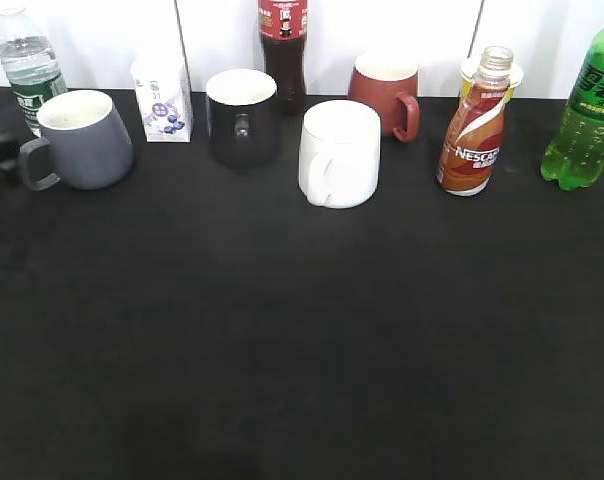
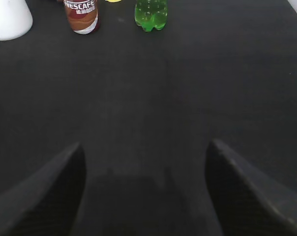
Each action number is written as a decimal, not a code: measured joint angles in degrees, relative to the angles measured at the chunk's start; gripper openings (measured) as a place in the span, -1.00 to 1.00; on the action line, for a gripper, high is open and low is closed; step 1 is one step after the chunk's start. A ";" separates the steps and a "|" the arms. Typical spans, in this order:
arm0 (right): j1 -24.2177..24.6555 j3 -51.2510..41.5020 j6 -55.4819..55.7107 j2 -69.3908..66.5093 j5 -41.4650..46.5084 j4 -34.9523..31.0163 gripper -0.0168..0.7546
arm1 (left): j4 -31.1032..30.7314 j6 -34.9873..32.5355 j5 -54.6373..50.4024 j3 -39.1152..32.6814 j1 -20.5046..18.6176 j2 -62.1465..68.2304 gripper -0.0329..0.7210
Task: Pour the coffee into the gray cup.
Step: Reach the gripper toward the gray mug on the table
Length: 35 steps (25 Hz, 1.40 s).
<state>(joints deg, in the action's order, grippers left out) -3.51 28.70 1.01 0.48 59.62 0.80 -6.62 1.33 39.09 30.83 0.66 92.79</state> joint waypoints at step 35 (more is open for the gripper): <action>0.00 0.00 0.00 0.00 0.00 0.00 0.57 | 1.89 -0.24 17.10 15.00 -1.37 25.11 -0.75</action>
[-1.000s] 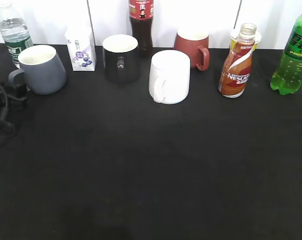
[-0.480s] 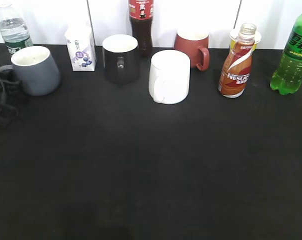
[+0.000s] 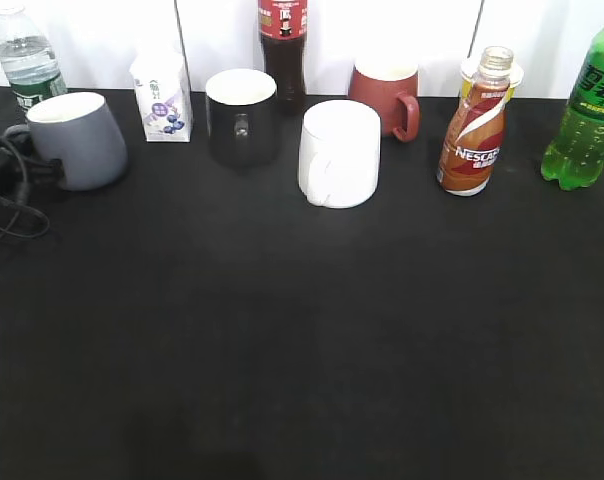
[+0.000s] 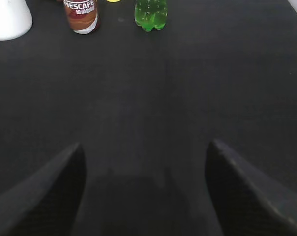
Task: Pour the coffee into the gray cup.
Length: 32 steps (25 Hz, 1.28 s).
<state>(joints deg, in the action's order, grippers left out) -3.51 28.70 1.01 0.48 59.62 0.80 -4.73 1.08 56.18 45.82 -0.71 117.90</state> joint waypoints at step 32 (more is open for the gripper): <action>0.00 1.29 0.00 -31.84 -55.96 -1.66 0.58 | -10.44 2.93 -7.10 -17.92 26.76 -32.93 -0.76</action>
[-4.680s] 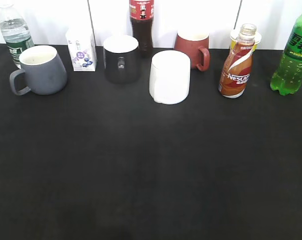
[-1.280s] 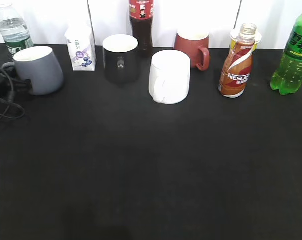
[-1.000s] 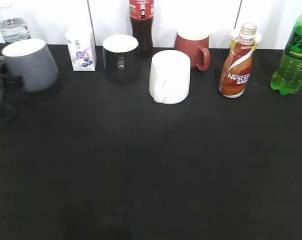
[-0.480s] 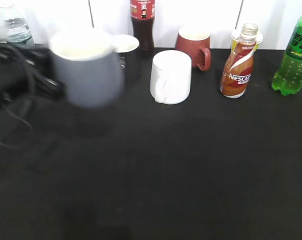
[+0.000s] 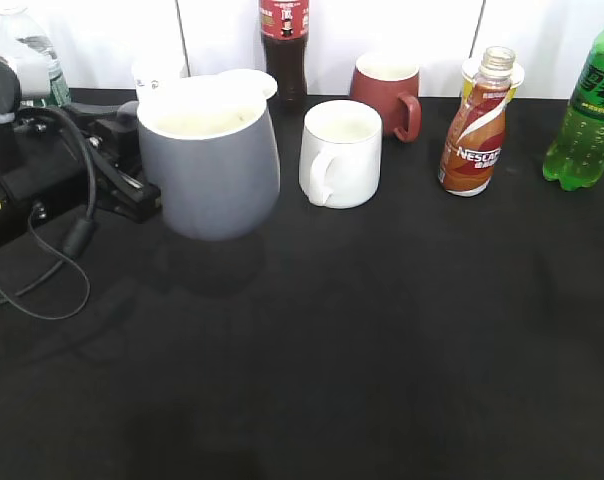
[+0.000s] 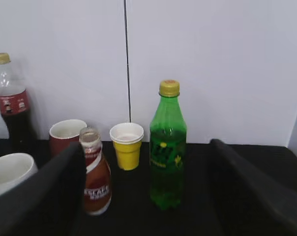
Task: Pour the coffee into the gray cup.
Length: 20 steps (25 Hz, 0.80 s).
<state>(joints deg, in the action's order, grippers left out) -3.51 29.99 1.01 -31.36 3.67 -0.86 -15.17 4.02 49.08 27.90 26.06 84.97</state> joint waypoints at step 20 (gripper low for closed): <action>-1.94 0.00 10.84 -53.84 -42.42 11.14 0.58 | 0.06 0.12 -0.27 0.00 0.00 0.00 -0.76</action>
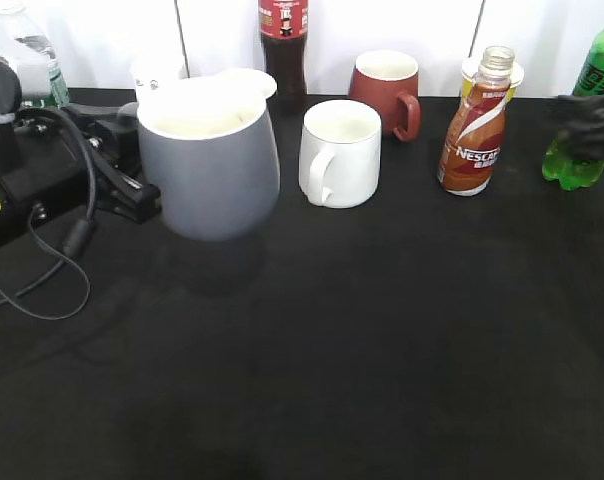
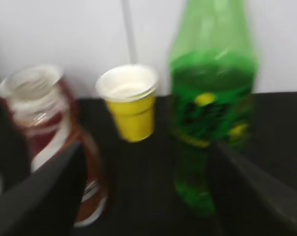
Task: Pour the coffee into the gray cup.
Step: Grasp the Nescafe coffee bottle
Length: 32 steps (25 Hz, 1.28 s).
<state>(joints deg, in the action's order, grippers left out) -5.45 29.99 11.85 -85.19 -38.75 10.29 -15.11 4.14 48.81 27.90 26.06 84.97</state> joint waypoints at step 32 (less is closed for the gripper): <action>-8.68 14.68 -10.90 -36.76 -28.80 -11.09 0.63 | 0.05 0.00 0.00 0.00 0.00 0.00 -0.76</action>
<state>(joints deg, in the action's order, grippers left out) -14.14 44.67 0.95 -121.95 -67.55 -0.80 -15.06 4.14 48.81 27.90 26.06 84.97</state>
